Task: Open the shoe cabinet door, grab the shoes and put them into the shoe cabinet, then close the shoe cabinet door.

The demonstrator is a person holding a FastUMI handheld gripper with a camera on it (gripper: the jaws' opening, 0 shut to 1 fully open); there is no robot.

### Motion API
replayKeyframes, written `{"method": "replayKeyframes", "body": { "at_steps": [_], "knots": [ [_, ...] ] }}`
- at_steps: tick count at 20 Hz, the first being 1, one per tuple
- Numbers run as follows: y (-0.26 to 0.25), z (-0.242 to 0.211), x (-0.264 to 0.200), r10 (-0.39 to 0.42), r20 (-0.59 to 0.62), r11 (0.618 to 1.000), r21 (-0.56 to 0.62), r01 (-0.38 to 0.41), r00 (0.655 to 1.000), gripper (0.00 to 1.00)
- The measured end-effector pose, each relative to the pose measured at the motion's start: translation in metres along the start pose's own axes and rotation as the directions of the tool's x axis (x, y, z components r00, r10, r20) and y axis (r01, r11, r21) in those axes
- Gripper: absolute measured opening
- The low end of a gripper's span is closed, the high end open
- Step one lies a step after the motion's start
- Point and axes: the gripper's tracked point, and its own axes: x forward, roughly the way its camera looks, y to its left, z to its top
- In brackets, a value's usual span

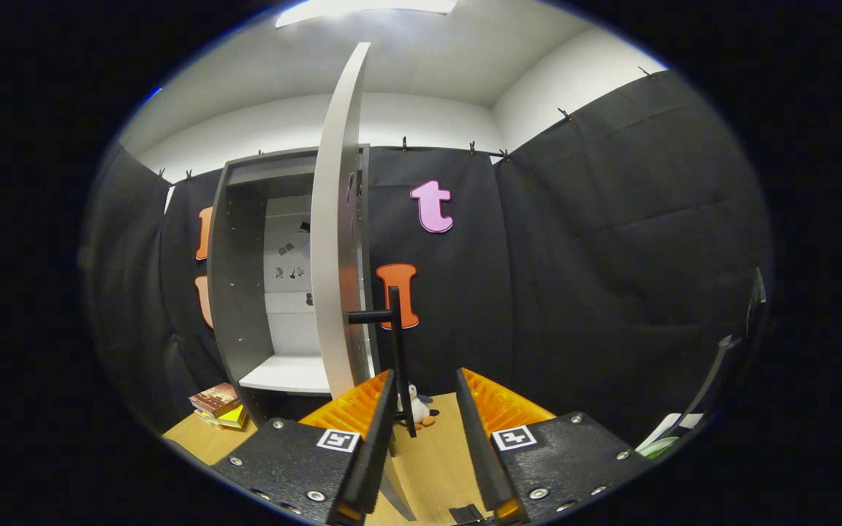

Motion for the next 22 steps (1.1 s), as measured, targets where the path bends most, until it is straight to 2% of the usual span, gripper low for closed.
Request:
{"method": "replayKeyframes", "body": {
  "at_steps": [1, 2, 8, 12, 17, 22],
  "knots": [
    [-0.002, -0.002, -0.005, -0.005, -0.006, 1.000, -0.007, 0.005, 1.000, 0.57],
    [-0.003, -0.001, -0.011, -0.009, -0.006, 1.000, -0.011, 0.009, 1.000, 0.65],
    [0.017, 0.008, -0.056, -0.054, -0.003, 0.998, -0.026, 0.054, 0.999, 0.85],
    [0.061, 0.007, -0.083, -0.023, -0.012, 0.998, -0.063, 0.022, 1.000, 0.87],
    [0.132, -0.019, -0.099, 0.057, -0.054, 0.995, -0.074, -0.061, 0.997, 0.88],
    [0.197, -0.038, -0.101, 0.133, -0.070, 0.990, -0.031, -0.135, 0.989, 0.88]
  ]
}}
